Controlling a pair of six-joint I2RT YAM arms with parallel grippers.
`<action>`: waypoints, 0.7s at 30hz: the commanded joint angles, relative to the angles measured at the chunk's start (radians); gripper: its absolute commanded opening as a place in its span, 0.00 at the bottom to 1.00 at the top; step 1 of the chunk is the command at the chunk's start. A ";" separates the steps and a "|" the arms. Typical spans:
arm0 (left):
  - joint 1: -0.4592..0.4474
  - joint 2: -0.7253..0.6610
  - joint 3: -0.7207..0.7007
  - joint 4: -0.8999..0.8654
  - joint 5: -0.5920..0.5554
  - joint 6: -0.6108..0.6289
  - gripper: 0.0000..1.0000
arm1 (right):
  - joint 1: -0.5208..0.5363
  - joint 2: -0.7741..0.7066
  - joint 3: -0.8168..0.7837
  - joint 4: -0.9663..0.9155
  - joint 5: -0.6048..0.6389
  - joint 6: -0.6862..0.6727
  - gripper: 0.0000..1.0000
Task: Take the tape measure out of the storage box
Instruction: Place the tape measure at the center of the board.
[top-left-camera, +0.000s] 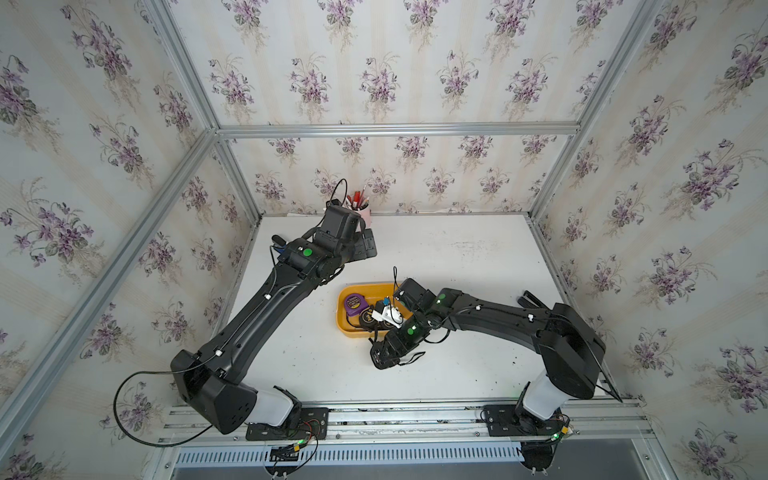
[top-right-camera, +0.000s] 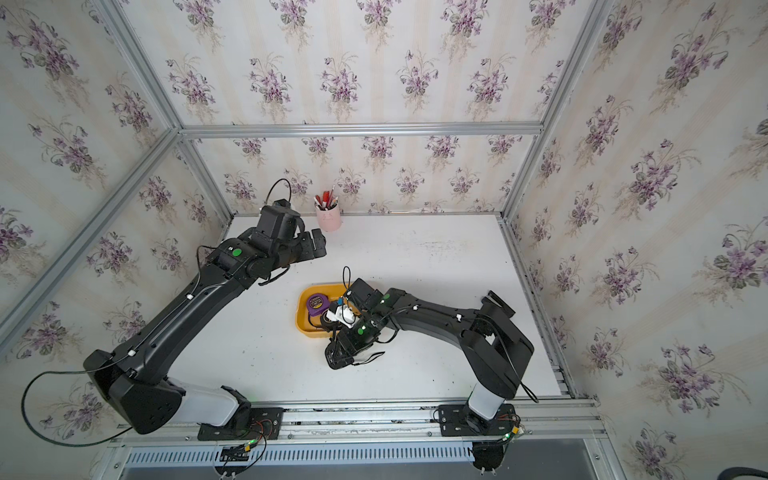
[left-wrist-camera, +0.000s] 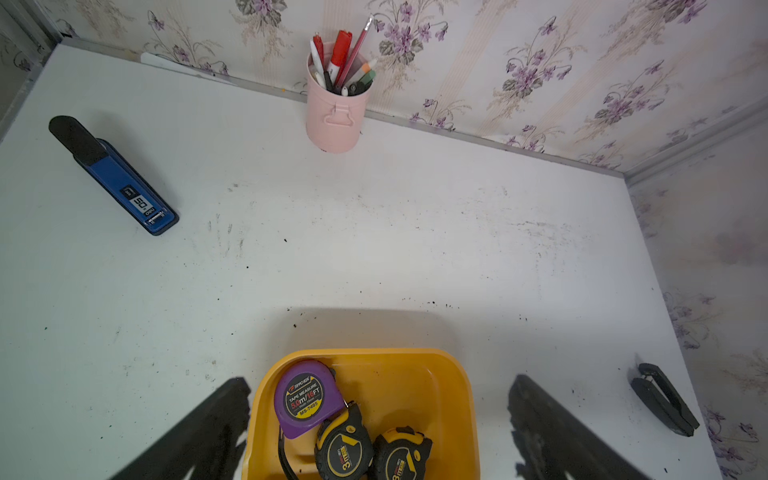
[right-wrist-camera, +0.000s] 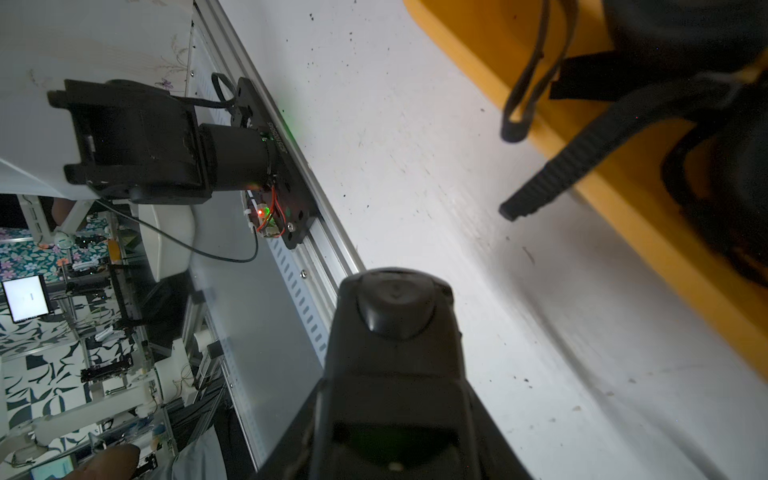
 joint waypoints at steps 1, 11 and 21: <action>0.000 -0.003 0.024 0.002 -0.028 0.016 1.00 | 0.007 0.029 0.021 0.006 -0.029 0.027 0.31; 0.000 -0.063 0.054 -0.015 -0.024 0.047 1.00 | 0.040 0.190 0.157 -0.066 -0.050 -0.001 0.28; 0.001 -0.100 0.040 -0.025 -0.038 0.048 1.00 | 0.061 0.296 0.285 -0.193 -0.075 -0.060 0.29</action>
